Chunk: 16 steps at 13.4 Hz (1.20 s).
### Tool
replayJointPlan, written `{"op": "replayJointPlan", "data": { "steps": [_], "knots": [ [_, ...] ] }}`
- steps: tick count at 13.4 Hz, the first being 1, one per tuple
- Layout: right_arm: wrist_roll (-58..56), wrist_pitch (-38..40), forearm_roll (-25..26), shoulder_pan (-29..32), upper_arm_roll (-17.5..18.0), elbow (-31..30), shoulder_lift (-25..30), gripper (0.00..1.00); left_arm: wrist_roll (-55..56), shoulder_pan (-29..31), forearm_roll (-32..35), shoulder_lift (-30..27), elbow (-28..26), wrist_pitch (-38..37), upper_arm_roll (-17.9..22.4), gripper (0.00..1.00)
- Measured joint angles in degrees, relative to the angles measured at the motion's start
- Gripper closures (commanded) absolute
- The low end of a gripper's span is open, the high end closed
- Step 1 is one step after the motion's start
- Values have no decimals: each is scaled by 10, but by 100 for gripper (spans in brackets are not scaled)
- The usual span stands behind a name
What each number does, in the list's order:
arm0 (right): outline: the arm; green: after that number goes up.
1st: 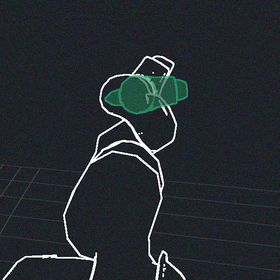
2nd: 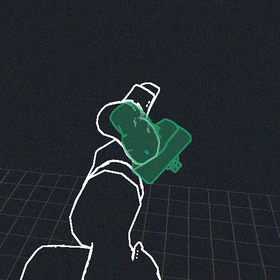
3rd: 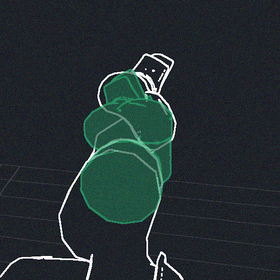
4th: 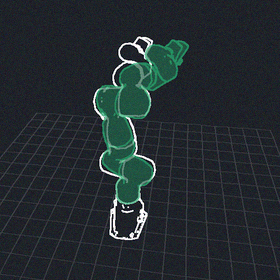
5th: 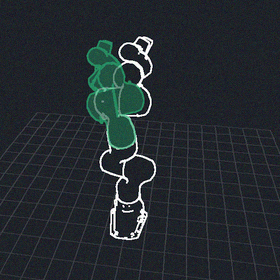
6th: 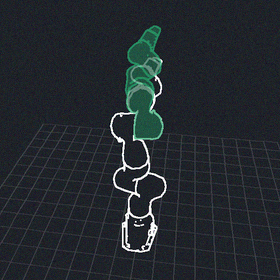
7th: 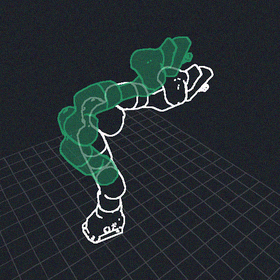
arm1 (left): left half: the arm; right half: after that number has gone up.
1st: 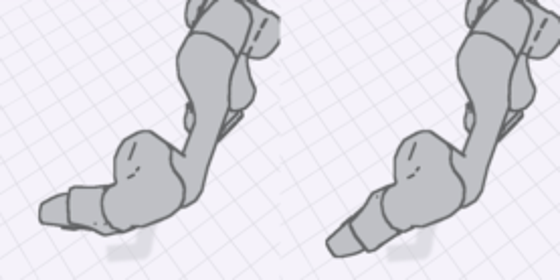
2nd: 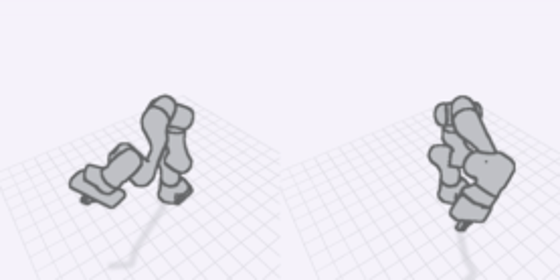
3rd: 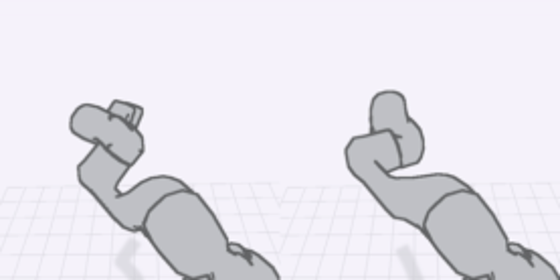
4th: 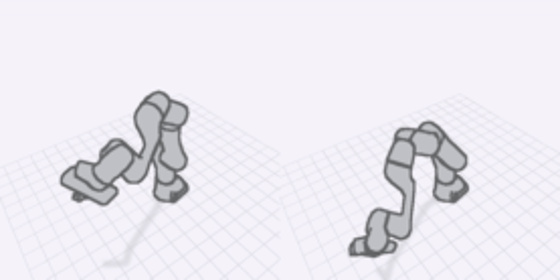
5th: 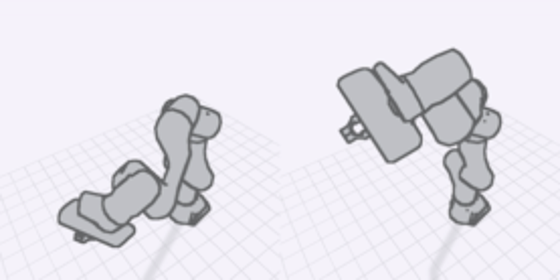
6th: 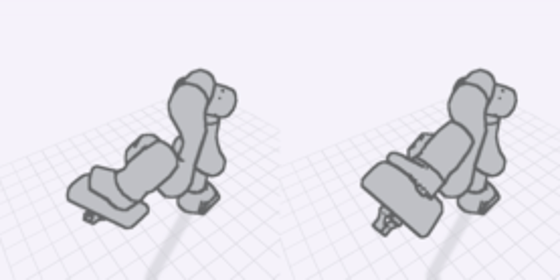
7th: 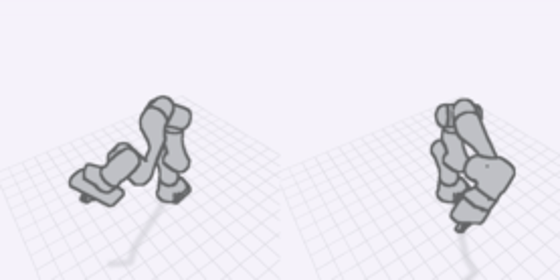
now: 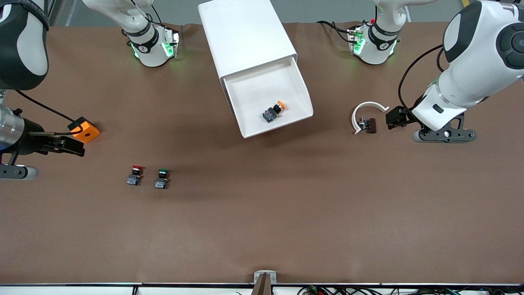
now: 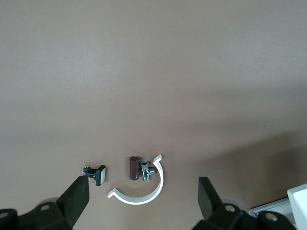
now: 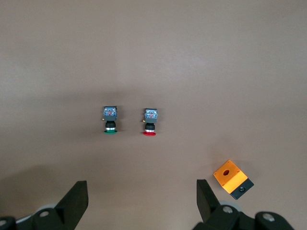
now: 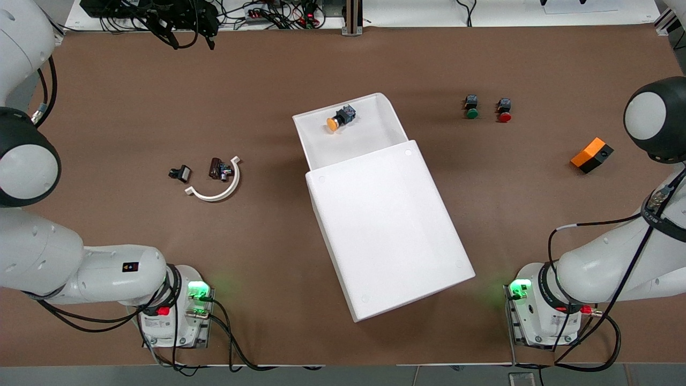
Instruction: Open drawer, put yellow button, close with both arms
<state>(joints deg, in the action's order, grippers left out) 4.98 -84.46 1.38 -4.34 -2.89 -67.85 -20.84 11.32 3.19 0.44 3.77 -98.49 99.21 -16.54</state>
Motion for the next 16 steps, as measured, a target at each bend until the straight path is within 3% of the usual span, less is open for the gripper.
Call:
{"op": "replayJointPlan", "data": {
  "steps": [8,11,16],
  "knots": [
    [-20,3,-2,36,3,1,21,0,6,8,-14,6,-17,4,0,0],
    [-111,24,-6,76,3,1,41,0,8,18,-31,11,-51,55,-2,0],
    [-128,33,-7,92,4,-1,66,0,28,3,-32,12,-83,97,-26,0]
  ]
}}
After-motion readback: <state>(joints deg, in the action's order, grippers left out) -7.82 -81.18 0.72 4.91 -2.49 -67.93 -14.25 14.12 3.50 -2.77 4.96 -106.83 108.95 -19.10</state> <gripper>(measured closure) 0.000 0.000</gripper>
